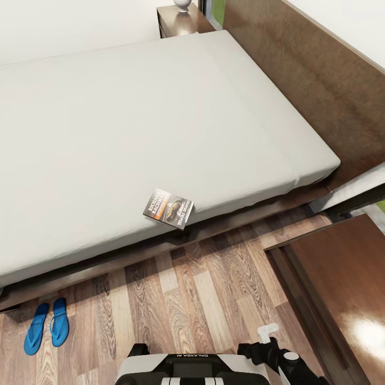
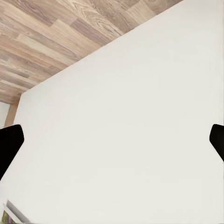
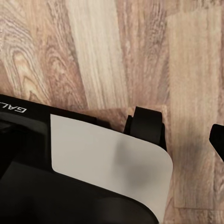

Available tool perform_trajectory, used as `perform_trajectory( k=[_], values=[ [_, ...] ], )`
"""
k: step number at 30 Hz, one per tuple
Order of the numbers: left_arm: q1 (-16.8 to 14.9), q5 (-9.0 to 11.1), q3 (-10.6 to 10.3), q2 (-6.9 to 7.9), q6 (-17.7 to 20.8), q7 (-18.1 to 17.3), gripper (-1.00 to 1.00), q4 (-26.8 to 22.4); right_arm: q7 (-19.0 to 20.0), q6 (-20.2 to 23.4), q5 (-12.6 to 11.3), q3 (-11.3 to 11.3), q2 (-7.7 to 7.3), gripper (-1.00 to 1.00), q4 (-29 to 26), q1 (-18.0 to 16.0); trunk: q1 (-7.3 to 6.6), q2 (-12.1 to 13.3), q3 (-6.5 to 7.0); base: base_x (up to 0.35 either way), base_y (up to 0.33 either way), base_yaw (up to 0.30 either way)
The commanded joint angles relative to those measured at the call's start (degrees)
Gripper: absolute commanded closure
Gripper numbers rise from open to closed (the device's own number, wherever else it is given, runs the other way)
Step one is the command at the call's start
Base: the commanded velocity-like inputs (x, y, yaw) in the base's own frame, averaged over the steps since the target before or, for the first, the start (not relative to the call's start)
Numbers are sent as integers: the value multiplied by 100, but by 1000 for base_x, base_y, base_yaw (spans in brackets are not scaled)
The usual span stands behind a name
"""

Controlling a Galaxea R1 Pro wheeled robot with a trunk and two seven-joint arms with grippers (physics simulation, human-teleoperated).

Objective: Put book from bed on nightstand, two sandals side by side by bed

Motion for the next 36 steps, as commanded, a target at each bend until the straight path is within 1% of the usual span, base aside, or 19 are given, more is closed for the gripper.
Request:
perform_trajectory(
  k=[1,5,11,14,20,27,31,32,36],
  values=[
    [1,108,-50,-2,-24,-39,-100,2,32,8,51,-44,15,-100,-8,0,0,-2,-2,0,0,0],
    [2,278,-53,-13,-27,-176,-100,2,-7,4,72,-28,64,-100,-8,1,0,-2,-2,0,0,0],
    [2,365,-55,-31,-33,-247,-100,1,-34,2,87,-20,171,-100,-22,0,0,-2,-2,0,0,0],
    [2,380,-55,-47,-36,-259,-100,1,-42,4,86,-36,212,-100,-91,0,0,-2,-2,0,0,0],
    [2,387,-55,-72,-33,-268,-100,1,-42,2,49,-84,242,-100,-309,-7,0,-2,-2,0,0,0],
    [2,377,-63,-84,-31,-271,-100,1,33,75,27,-95,318,-100,-935,-93,0,-2,-2,0,0,0],
    [2,368,-69,-86,-30,-272,-100,1,95,229,22,-96,426,-100,-1245,-154,0,-2,-2,0,0,0],
    [2,368,-69,-86,-30,-272,-100,1,95,229,22,-96,426,-100,-1245,-154,0,-2,-2,0,0,0],
    [2,368,-71,-87,-30,-272,-100,1,259,554,-25,-96,547,-100,-1401,-323,0,-2,-2,0,0,0]
  ],
)
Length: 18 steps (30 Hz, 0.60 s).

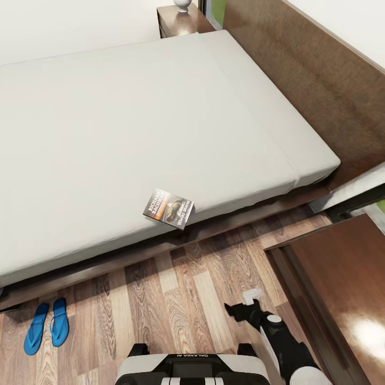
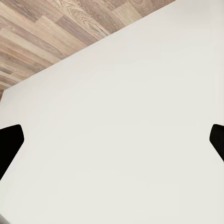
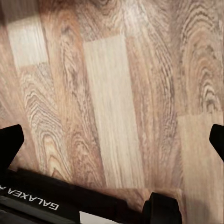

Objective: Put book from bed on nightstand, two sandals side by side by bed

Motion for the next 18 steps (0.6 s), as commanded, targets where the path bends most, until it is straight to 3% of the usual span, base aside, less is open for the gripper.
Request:
perform_trajectory(
  k=[1,3,8,9,18],
  values=[
    [1,59,-51,0,-23,9,-100,2,144,124,2,-48,39,-100,-37,-58,0,-2,-2,0,0,0],
    [1,60,-51,0,-23,9,-100,2,253,219,-65,-48,62,-100,-56,-116,0,-2,-2,0,0,0],
    [1,62,-52,0,-25,9,-100,2,929,617,-580,-44,114,-100,-107,-338,0,-2,-2,0,0,0],
    [1,62,-52,0,-25,9,-100,2,929,617,-580,-44,114,-100,-107,-338,0,-2,-2,0,0,0],
    [1,62,-51,-1,-23,9,-100,1,1561,830,-1424,-39,139,-100,-124,-567,0,-2,-2,0,0,0]
  ],
)
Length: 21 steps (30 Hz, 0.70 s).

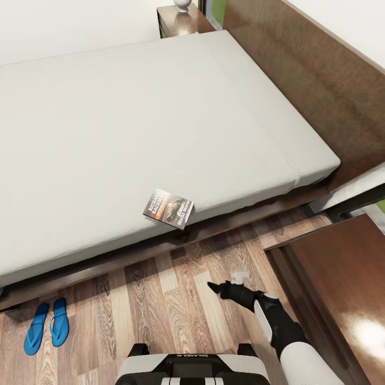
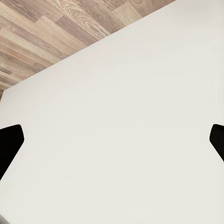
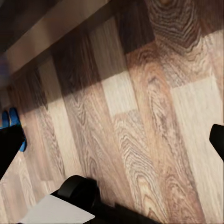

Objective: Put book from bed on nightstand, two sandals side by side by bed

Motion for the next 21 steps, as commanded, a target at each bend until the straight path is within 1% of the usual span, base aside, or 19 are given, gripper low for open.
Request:
perform_trajectory(
  k=[1,4,8,9,13,14,16,18,21],
  values=[
    [1,59,-51,0,-23,9,-100,3,120,57,-79,-40,10,-100,-9,-34,0,-2,-2,0,0,0],
    [1,58,-47,0,-23,9,-100,3,407,86,-321,-29,13,-100,-6,-121,0,-2,-2,0,0,0],
    [1,62,-48,0,-23,9,-100,4,797,217,-489,-23,14,-100,-7,-202,0,-2,-2,0,0,0],
    [1,62,-48,0,-23,9,-100,4,797,217,-489,-23,14,-100,-7,-202,0,-2,-2,0,0,0],
    [1,65,-50,-28,-23,9,-100,2,1055,354,-566,-34,10,-100,-6,-322,0,-2,-2,0,0,0],
    [1,65,-50,-28,-23,9,-100,2,1055,354,-566,-34,10,-100,-6,-322,0,-2,-2,0,0,0],
    [1,66,-51,-65,-23,9,-100,2,1144,390,-608,-46,7,-100,-1,-372,0,-2,-2,0,0,0],
    [1,69,-51,-98,-24,9,-100,3,1206,413,-703,-55,-1,-100,3,-414,0,-2,-2,0,0,0],
    [1,72,-51,-128,-28,9,-100,3,1293,432,-944,-57,-15,-100,6,-453,0,-2,-2,0,0,0]
  ],
)
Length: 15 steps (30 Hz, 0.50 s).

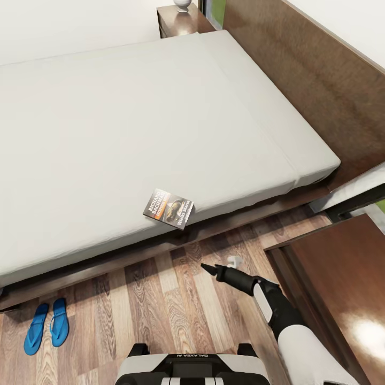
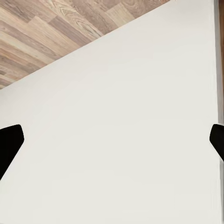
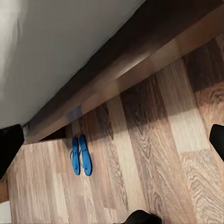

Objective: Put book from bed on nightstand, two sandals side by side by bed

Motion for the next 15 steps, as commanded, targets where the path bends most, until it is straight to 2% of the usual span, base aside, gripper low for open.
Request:
perform_trajectory(
  k=[1,7,15],
  values=[
    [1,60,-50,-7,-24,9,-100,3,64,59,-119,-26,3,-100,0,-10,0,-2,-2,0,0,0],
    [1,62,-44,-25,-26,9,-100,1,414,76,-449,-30,-15,-100,5,-112,0,-2,-2,0,0,0],
    [1,62,-42,-30,-26,9,-100,2,968,81,-571,-40,-25,-100,37,-246,0,-2,-2,0,0,0]
  ],
)
